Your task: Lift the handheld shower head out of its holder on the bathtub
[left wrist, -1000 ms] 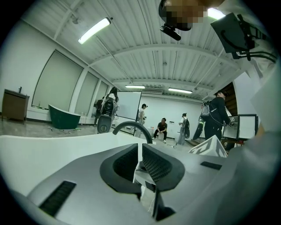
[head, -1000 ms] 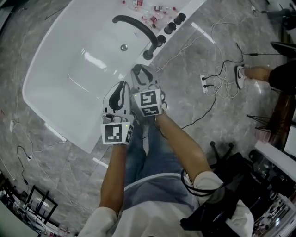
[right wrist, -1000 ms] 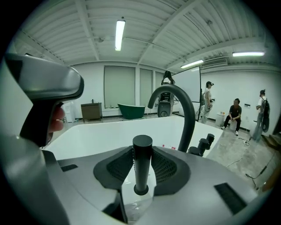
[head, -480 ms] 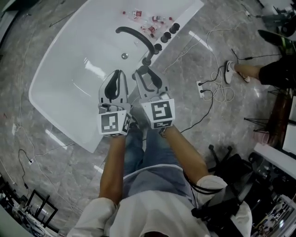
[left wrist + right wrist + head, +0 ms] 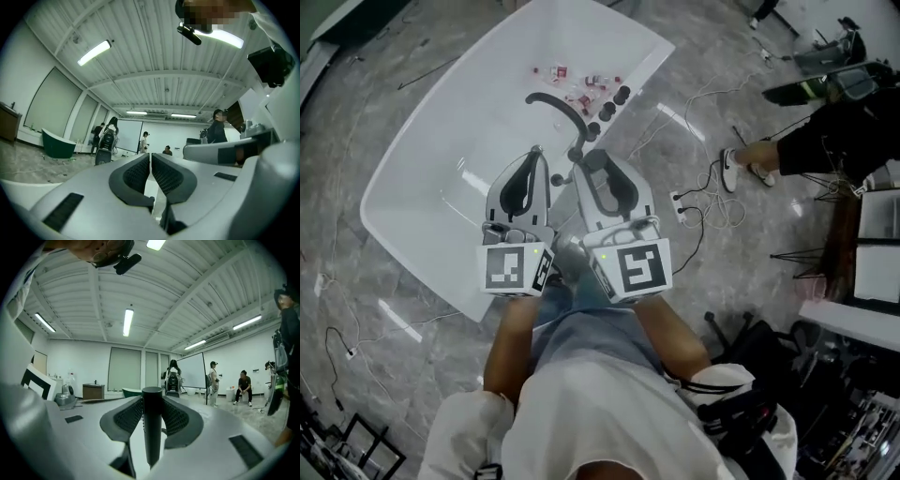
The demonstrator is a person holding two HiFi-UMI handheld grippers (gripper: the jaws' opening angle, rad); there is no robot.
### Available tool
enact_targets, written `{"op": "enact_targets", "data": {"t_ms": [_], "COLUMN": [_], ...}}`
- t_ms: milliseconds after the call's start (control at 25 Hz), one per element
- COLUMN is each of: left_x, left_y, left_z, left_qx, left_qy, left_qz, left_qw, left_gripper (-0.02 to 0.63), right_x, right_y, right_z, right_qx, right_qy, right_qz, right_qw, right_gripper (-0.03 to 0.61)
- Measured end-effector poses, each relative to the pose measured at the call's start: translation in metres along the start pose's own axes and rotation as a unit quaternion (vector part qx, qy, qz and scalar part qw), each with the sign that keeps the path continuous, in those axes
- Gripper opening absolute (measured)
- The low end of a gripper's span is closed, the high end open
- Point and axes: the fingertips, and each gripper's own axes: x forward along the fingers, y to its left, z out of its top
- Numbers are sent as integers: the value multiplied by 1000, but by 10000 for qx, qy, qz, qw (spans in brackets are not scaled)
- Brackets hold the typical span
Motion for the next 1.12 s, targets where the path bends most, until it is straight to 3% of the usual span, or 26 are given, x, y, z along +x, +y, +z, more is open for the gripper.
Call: {"op": "enact_targets", "data": {"t_ms": [200, 320, 640, 1120], "left_x": [-42, -47, -50, -67], "left_y": [-24, -39, -75, -77], "left_z": [49, 66, 68, 71], "left_qx": [18, 13, 89, 181], "left_qy": [-161, -236, 40, 118], "left_qz": [-146, -169, -417, -530], "left_qw": [9998, 9996, 9991, 9984], "left_gripper": [20, 20, 20, 19], "right_x": [-45, -60, -95, -91], "right_y": [41, 42, 23, 24], "right_z": [66, 89, 81, 64], "right_qx": [-50, -166, -2, 130], "right_qy": [-521, -818, -438, -295], "right_qz": [213, 170, -27, -156], "right_qw": [9984, 9964, 9990, 9994], "right_gripper": [133, 133, 133, 133]}}
